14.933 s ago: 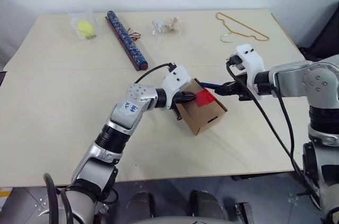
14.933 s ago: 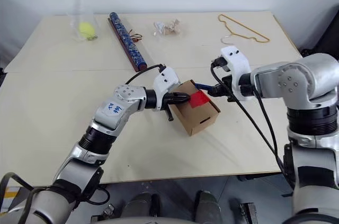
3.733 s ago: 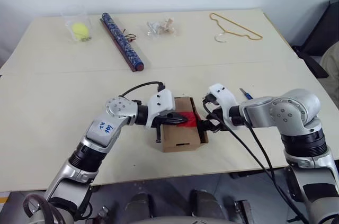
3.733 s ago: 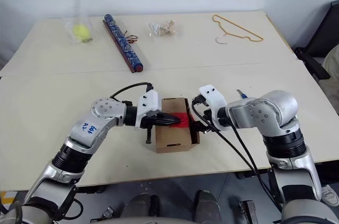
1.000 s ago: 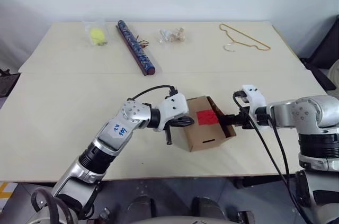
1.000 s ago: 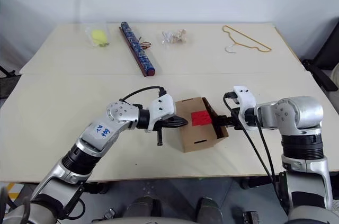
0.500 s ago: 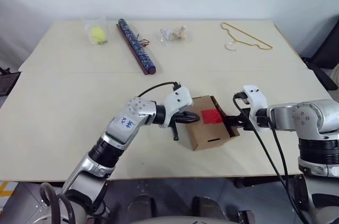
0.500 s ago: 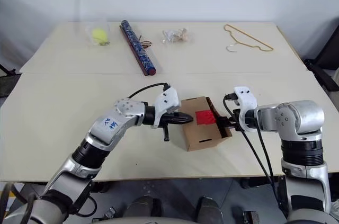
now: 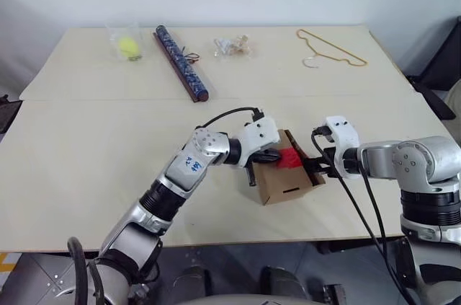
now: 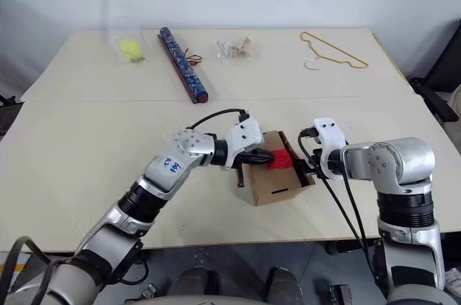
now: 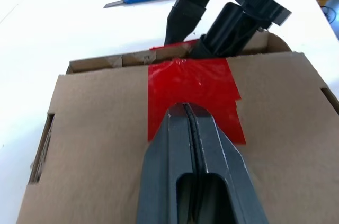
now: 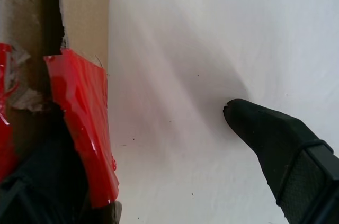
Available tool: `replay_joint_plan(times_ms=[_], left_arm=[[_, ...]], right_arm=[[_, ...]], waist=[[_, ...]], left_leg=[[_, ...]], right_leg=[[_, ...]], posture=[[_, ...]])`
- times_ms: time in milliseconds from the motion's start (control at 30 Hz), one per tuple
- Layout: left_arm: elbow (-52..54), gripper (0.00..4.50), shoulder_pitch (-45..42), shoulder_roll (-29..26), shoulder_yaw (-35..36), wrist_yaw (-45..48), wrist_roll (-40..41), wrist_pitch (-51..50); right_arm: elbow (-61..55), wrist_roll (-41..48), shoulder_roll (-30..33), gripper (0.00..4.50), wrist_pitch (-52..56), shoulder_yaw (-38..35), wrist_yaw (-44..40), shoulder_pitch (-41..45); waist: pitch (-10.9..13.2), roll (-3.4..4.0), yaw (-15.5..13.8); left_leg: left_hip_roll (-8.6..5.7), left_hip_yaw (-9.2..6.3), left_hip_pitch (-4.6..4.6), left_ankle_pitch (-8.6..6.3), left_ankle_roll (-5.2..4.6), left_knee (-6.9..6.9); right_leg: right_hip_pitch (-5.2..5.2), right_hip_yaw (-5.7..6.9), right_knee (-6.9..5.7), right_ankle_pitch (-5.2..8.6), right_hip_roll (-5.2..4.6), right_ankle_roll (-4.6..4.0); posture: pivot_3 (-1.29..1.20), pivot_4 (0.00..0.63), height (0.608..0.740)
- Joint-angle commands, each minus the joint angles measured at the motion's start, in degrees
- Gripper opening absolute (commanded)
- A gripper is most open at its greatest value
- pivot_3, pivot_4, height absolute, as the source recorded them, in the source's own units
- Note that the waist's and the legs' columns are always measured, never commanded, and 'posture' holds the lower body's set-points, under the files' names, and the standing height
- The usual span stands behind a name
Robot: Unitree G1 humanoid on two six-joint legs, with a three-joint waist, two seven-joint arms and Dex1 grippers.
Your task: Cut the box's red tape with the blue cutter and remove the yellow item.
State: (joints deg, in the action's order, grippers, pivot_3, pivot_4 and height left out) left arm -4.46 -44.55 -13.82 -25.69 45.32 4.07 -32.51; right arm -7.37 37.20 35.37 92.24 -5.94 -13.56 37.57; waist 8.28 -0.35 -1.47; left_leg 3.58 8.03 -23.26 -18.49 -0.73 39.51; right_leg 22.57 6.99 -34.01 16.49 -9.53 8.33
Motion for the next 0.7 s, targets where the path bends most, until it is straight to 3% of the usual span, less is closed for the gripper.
replay_joint_plan(times_ms=[33,400,700], left_arm=[[-3.43,0.0,2.83,-1.19,-5.23,0.98,-3.55,-3.61],[-2.66,0.0,3.95,-1.61,-5.93,2.35,-3.16,-4.49],[-1.69,0.0,5.03,-2.54,-5.82,3.12,-3.48,-5.14]], right_arm=[[2.73,0.54,2.95,4.47,0.26,-2.09,-3.42,1.98],[11.57,-2.47,6.09,4.47,-5.32,1.12,-10.5,5.2],[17.51,-9.22,7.59,4.47,-17.81,7.66,-13.46,6.63]], waist=[[0.0,0.0,-0.01],[0.0,0.0,0.22],[-0.08,-0.12,1.63]], left_leg=[[0.0,0.0,0.0,0.0,0.0,0.0],[0.01,0.12,0.07,0.01,0.02,-0.16],[0.11,0.27,0.27,0.03,0.04,-0.16]], right_leg=[[0.0,0.01,0.0,0.0,0.0,0.0],[0.05,0.01,0.0,-0.01,0.0,0.02],[-0.01,-0.02,0.05,-0.06,0.0,0.02]], posture=[[0.0,0.15,0.74],[0.0,0.15,0.74],[0.0,0.15,0.74]])
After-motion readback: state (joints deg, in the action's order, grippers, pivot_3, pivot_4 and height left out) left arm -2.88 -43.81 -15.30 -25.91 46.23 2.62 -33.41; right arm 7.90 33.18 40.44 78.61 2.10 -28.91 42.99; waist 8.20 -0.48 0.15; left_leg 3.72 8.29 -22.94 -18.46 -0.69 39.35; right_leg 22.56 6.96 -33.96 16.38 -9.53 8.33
